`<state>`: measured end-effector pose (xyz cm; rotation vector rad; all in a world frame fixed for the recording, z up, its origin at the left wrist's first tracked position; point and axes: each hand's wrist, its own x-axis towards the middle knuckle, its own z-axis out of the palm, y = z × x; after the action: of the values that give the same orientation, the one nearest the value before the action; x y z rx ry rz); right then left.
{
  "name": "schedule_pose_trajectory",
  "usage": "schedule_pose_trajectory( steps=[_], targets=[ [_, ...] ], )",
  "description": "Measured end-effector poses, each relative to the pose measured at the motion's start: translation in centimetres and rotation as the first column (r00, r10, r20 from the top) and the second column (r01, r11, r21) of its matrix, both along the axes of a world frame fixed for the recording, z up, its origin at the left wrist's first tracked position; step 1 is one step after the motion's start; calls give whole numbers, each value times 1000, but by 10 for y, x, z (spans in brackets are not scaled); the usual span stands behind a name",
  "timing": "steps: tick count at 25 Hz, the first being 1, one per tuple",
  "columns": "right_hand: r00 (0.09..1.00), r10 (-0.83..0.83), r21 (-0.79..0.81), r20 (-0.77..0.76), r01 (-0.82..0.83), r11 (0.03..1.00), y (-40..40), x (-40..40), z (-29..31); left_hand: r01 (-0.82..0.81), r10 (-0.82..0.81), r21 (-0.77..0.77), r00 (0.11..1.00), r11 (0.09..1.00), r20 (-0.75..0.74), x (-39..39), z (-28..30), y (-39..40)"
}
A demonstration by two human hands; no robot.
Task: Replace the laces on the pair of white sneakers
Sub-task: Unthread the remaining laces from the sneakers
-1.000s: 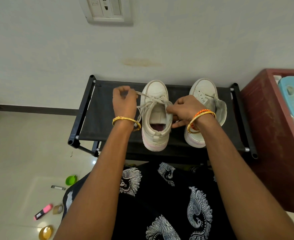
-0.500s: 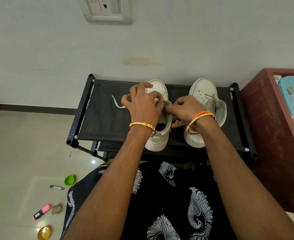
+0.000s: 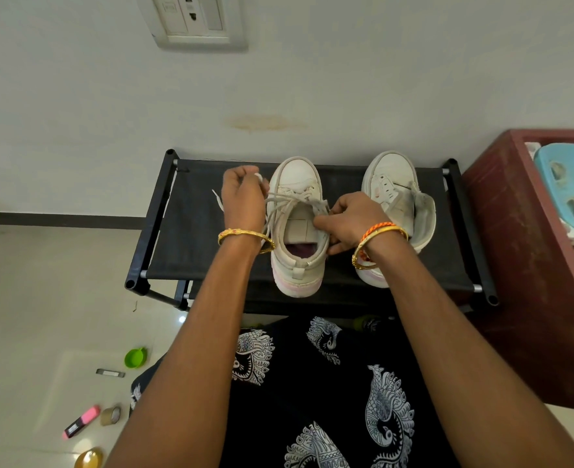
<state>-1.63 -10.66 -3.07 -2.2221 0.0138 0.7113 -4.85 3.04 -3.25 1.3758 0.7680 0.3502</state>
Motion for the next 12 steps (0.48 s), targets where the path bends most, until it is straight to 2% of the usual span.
schedule_pose_trajectory(
  steps=[1,2,3,5,6,7,12],
  targets=[
    [1000,1,0,-5,-1,1000,0,0,0,97,-92,143,995,985,-44,-1,-3,-1],
    [1000,0,1,-9,0,1000,0,1,0,226,-196,296,972,928,-126,-2,-6,-2],
    [1000,0,0,-10,0,1000,-1,1,0,366,-282,440,927,820,-247,-4,-8,-5],
    [1000,7,-8,-8,-7,1000,-2,2,-1,556,-290,630,827,542,-481,-5,-11,-11],
    [1000,10,-11,-12,-10,1000,-2,3,-1,579,-256,681,813,449,-522,-5,-10,-12],
    [1000,10,-10,-18,-10,1000,-1,3,-1,568,-227,720,822,399,-522,-4,-11,-11],
    [999,11,-16,-43,-11,1000,-2,6,0,380,-224,875,920,301,-322,-3,-19,-12]
  ],
)
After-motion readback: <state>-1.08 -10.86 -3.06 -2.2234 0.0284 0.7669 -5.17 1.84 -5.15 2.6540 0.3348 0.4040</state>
